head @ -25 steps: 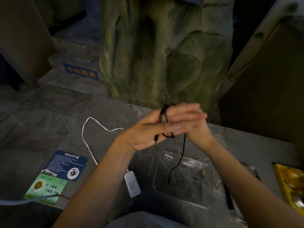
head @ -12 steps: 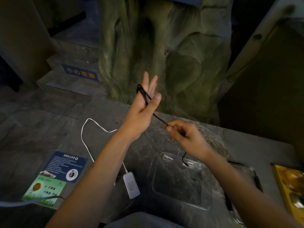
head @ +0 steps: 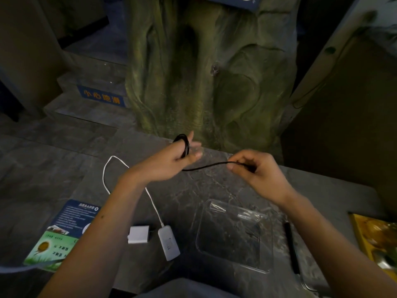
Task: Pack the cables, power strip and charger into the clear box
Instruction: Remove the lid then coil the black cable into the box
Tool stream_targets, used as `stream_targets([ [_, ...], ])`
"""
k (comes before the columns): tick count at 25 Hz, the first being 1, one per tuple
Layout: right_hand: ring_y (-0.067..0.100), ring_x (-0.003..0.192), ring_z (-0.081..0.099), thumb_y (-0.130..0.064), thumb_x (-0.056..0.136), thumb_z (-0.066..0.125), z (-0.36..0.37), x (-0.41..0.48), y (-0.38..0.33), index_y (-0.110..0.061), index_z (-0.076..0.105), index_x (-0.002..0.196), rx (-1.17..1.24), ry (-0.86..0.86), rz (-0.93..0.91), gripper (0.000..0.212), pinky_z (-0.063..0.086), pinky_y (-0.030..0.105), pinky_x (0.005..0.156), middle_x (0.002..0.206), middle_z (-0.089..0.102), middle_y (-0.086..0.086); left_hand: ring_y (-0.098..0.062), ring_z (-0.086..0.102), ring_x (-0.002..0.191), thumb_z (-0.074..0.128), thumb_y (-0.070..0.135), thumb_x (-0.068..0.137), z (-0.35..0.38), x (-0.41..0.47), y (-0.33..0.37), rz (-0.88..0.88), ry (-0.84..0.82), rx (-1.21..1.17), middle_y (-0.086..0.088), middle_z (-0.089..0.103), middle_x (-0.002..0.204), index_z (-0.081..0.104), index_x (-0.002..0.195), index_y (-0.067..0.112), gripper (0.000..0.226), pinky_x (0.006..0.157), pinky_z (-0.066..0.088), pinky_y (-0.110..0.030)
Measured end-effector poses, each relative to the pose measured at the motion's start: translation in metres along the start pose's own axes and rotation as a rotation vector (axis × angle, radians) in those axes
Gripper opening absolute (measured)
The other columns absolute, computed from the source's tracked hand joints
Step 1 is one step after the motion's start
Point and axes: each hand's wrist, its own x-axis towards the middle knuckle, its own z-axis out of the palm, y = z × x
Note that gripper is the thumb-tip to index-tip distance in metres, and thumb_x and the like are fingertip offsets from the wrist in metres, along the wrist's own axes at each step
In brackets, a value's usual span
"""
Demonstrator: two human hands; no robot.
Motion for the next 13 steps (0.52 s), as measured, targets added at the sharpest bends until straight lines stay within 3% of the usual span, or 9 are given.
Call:
stream_targets([
  [4, 0.005, 0.068, 0.056, -0.022, 0.082, 0.072, -0.011, 0.005, -0.013, -0.017, 0.072, 0.086, -0.106, 0.058, -0.136, 0.006, 0.043, 0.016, 0.062, 0.076, 0.058, -0.012, -0.008, 0.049, 0.129, 0.053, 0.066, 0.077, 0.005, -0.008, 0.011, -0.007, -0.275, -0.1, -0.003, 0.054, 0.14, 0.033, 0.144, 0.008, 0.091, 0.11, 0.037, -0.029],
  [7, 0.009, 0.07, 0.057, -0.024, 0.08, 0.072, -0.017, 0.009, -0.021, -0.017, 0.072, 0.088, -0.132, 0.074, -0.214, 0.01, 0.045, 0.018, 0.063, 0.08, 0.058, -0.005, -0.022, 0.061, 0.117, 0.057, 0.047, 0.082, 0.008, -0.009, 0.022, -0.023, -0.453, -0.105, -0.007, 0.061, 0.13, 0.038, 0.142, 0.009, 0.073, 0.101, 0.048, -0.043],
  [9, 0.008, 0.072, 0.058, -0.021, 0.079, 0.074, -0.019, 0.012, -0.026, -0.015, 0.072, 0.088, -0.124, 0.103, -0.242, 0.011, 0.047, 0.019, 0.065, 0.083, 0.058, -0.003, -0.021, 0.065, 0.111, 0.059, 0.037, 0.086, 0.012, -0.007, 0.029, -0.037, -0.524, -0.113, -0.006, 0.06, 0.132, 0.037, 0.142, 0.007, 0.067, 0.1, 0.048, -0.046],
  [11, 0.003, 0.074, 0.059, -0.02, 0.077, 0.076, -0.022, 0.017, -0.029, -0.012, 0.072, 0.087, -0.097, 0.138, -0.25, 0.014, 0.046, 0.015, 0.068, 0.084, 0.057, -0.006, -0.008, 0.068, 0.103, 0.058, 0.033, 0.09, 0.017, -0.006, 0.033, -0.025, -0.602, -0.067, -0.001, 0.058, 0.135, 0.04, 0.141, 0.005, 0.061, 0.102, 0.047, -0.039],
  [13, 0.002, 0.075, 0.059, -0.017, 0.075, 0.078, -0.023, 0.021, -0.031, -0.011, 0.071, 0.087, -0.058, 0.158, -0.252, 0.015, 0.045, 0.014, 0.07, 0.085, 0.058, -0.007, -0.006, 0.071, 0.091, 0.055, 0.028, 0.095, 0.021, -0.006, 0.038, 0.004, -0.664, -0.065, 0.002, 0.06, 0.133, 0.038, 0.143, 0.006, 0.056, 0.098, 0.044, -0.027],
])
